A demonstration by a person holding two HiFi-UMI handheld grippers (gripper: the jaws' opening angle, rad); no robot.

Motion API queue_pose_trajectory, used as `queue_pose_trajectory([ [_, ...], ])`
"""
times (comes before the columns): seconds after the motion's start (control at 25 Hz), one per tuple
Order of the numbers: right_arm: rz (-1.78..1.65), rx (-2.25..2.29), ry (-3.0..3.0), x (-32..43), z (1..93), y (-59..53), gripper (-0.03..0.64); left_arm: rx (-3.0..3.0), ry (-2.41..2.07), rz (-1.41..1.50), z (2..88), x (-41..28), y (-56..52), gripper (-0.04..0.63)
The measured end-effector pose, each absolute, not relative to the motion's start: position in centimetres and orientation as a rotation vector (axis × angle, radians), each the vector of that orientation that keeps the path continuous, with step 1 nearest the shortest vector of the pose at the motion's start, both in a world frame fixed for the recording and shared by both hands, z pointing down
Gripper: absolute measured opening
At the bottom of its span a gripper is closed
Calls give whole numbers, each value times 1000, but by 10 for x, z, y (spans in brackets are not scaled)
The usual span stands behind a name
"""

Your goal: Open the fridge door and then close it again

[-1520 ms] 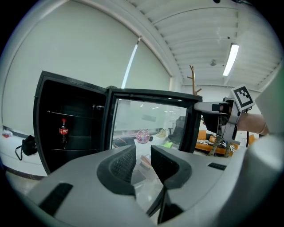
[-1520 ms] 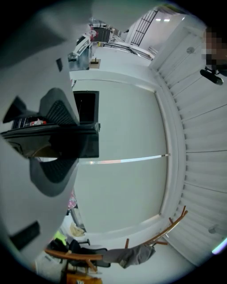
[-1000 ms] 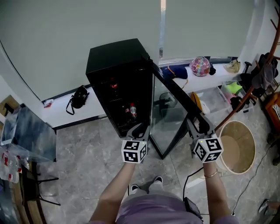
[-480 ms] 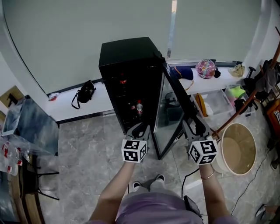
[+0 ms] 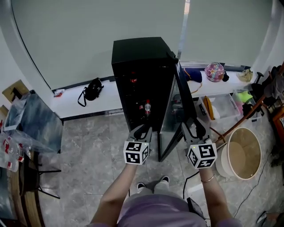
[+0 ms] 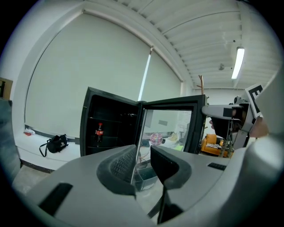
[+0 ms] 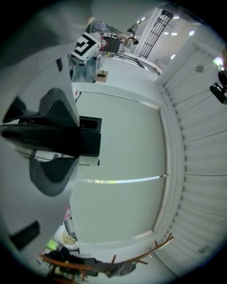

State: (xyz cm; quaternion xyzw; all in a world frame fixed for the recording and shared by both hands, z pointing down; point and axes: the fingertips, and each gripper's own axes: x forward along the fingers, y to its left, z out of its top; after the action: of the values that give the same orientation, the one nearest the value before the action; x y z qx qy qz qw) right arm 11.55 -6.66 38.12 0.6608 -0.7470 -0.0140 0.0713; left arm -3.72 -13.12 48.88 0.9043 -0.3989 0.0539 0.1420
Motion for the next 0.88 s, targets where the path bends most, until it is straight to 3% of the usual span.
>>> queue_pose_trajectory([
  [0.56,-74,1881,-2270,45,386,-92,203,2589,-1162,130,497,-86,-128,96],
  [0.88,-93,1822,-2280,4,386,-119,227,2592,-1143,141,502,-103,-124,95],
])
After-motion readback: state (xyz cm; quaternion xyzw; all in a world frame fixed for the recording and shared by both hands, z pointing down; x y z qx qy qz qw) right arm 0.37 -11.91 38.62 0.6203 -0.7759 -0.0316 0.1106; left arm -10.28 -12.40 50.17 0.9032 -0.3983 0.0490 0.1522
